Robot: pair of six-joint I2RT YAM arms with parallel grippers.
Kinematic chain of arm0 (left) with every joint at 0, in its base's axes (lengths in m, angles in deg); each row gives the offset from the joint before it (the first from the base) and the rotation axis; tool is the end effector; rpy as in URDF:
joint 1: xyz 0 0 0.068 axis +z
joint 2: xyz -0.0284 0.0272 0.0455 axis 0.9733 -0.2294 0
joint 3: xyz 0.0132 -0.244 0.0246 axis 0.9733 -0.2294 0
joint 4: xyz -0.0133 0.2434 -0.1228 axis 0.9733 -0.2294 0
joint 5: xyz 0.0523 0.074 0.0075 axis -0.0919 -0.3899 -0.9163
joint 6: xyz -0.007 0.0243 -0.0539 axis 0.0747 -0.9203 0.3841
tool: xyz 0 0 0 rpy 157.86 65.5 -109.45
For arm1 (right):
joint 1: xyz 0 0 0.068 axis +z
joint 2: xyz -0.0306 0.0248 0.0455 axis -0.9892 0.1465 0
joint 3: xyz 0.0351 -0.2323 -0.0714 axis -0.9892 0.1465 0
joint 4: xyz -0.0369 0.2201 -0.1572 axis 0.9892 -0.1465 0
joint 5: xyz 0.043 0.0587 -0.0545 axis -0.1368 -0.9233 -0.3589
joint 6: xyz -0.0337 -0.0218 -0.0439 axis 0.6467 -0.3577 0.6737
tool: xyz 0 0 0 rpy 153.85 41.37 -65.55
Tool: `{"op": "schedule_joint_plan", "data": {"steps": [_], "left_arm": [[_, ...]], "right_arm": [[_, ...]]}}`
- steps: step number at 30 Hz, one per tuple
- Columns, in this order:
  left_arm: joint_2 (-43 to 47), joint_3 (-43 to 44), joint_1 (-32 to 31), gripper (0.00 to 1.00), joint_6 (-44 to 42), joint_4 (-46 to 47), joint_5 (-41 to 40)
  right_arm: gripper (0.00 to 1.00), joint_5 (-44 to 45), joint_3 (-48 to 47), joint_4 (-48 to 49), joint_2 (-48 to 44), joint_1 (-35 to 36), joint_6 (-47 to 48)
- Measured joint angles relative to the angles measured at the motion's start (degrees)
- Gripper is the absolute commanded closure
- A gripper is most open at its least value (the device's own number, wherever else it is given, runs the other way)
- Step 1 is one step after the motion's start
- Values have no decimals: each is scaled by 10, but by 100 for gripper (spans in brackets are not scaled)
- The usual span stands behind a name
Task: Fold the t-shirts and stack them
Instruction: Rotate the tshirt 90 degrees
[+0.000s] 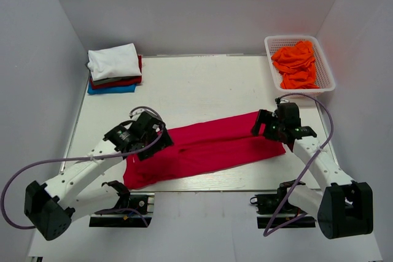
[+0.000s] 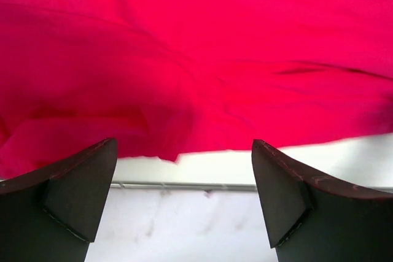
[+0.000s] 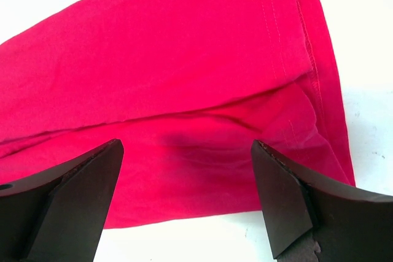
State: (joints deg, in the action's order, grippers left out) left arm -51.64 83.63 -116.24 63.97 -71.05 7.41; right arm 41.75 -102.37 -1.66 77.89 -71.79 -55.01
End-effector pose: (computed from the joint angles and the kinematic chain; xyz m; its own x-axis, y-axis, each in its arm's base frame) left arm 0.1670 -0.1289 0.2284 -0.8312 -0.4373 -0.3434 -0.3264 0.8837 -0.3353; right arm 0.2391 0.0428 0.1784 -0.7335 0.2311 -0.6392 0.0688 0.9608 0.2685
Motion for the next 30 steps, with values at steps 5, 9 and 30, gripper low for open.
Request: {"op": "schedule_joint_plan", "data": {"steps": [5, 9, 30], "left_arm": [[-86, -71, 0, 0, -1, 51, 6], [-128, -135, 0, 0, 8, 74, 6], [-23, 58, 4, 32, -97, 41, 13]], "right_arm": [[10, -2, -29, 7, 32, 5, 3], [10, -12, -55, 35, 64, 12, 4], [10, -46, -65, 125, 242, 27, -17]]}}
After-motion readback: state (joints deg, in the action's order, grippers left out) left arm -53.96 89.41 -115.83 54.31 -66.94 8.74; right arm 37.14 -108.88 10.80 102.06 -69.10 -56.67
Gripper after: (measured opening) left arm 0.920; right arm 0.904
